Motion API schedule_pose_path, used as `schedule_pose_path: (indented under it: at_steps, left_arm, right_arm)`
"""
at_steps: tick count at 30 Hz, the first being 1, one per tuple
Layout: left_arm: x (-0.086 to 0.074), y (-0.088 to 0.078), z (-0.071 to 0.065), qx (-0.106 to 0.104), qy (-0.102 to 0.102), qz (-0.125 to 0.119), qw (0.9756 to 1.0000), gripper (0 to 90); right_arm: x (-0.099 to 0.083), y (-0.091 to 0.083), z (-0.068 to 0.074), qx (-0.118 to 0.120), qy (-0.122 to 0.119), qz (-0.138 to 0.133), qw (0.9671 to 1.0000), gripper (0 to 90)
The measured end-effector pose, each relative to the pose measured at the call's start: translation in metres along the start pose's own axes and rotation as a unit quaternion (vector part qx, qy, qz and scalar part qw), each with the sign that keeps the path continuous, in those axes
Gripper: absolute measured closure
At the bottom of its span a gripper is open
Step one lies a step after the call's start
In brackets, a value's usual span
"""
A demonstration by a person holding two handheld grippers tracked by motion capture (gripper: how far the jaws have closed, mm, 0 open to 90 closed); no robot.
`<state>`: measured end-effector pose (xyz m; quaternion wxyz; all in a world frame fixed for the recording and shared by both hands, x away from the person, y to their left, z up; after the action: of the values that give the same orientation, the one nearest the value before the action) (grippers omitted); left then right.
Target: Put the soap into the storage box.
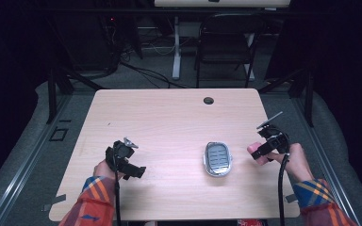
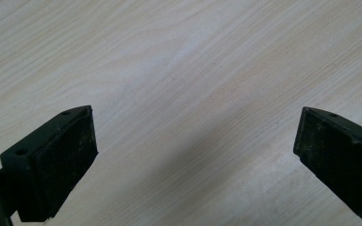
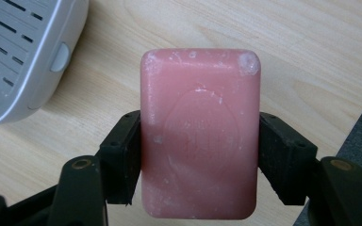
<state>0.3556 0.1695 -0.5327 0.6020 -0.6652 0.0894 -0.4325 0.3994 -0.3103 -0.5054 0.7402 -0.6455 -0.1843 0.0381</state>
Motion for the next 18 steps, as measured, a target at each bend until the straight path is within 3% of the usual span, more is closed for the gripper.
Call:
schedule_pose_path:
  at_steps: [2, 3, 9, 18]
  left_arm:
    - [0.000, 0.000, 0.000, 0.000, 0.000, 0.000, 1.0000, 0.0]
    - [0.000, 0.000, 0.000, 0.000, 0.000, 0.000, 1.0000, 0.0]
    - [0.000, 0.000, 0.000, 0.000, -0.001, -0.001, 1.0000, 0.0]
    - [0.000, 0.000, 0.000, 0.000, 0.000, 0.000, 1.0000, 0.0]
  right_arm:
    - [0.001, -0.003, 0.001, 0.002, -0.005, -0.002, 1.0000, 37.1]
    - [0.002, -0.003, 0.003, 0.004, 0.003, -0.010, 0.9999, 37.1]
    - [0.009, -0.009, 0.009, 0.000, -0.021, 0.003, 0.9998, 37.2]
    - [0.015, -0.009, 0.023, 0.004, -0.033, 0.000, 0.9994, 37.2]
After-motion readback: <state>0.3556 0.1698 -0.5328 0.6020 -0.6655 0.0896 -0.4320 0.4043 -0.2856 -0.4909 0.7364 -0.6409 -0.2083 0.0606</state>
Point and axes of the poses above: each handheld gripper's, and its own axes: y roughly forward along the jaws, x roughly out of its top, z roughly to its left, the point moved 2 cm from there along y, roughly forward along the jaws, and after that the axes turned 7 degrees about y, right-handed, at the moved point
